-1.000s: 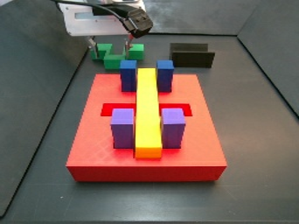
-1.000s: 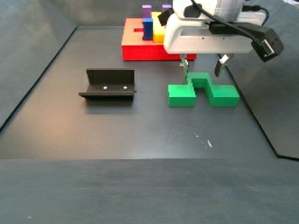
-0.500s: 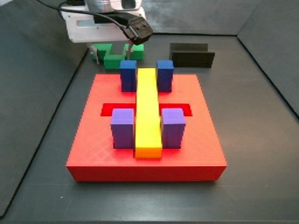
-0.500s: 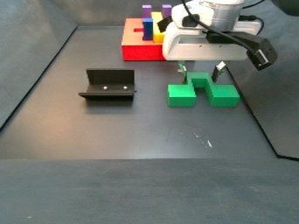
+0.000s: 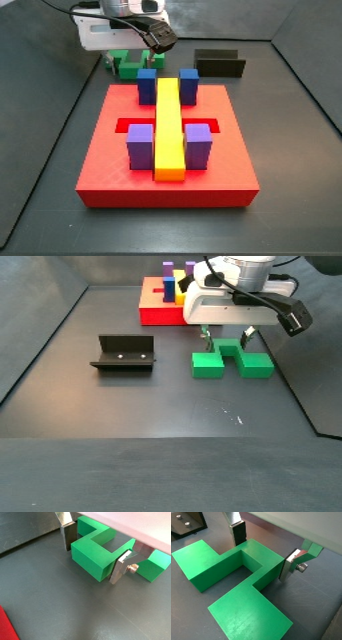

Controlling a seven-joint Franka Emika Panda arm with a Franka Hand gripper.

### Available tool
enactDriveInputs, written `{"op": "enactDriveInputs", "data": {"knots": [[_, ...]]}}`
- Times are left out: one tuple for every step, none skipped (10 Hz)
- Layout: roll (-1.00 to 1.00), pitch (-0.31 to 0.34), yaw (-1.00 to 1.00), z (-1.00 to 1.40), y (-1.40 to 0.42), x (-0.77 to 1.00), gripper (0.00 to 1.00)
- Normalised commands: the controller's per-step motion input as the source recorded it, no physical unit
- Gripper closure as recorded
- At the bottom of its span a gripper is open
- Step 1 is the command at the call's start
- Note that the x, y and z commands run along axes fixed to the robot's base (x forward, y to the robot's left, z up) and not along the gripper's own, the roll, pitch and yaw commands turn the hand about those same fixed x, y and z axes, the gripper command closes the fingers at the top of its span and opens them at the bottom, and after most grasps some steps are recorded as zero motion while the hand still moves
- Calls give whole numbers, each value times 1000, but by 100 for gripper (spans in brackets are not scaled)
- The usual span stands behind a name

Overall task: Pick up the green object. Move up. Place the green object on the fixture. Regrasp the green object. Move to above the board. Insert the green object.
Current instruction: Pick up the green object.

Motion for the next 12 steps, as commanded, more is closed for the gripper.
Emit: {"op": "enactDriveInputs", "data": {"knots": [[77, 0, -23, -31, 0, 0, 0], [67, 0, -31, -43, 3, 0, 0], [84, 0, -40, -69, 0, 0, 0], [116, 0, -89, -149, 0, 0, 0], [146, 0, -154, -194, 0, 0, 0], [134, 0, -134, -149, 0, 0, 0], [121, 0, -106, -91, 0, 0, 0], [56, 0, 0, -9, 0, 0, 0], [40, 0, 0, -6, 57, 0, 0], [0, 0, 0, -6, 91, 0, 0], [7, 0, 0, -11, 40, 0, 0], [10, 0, 0, 0, 0, 0, 0]]}}
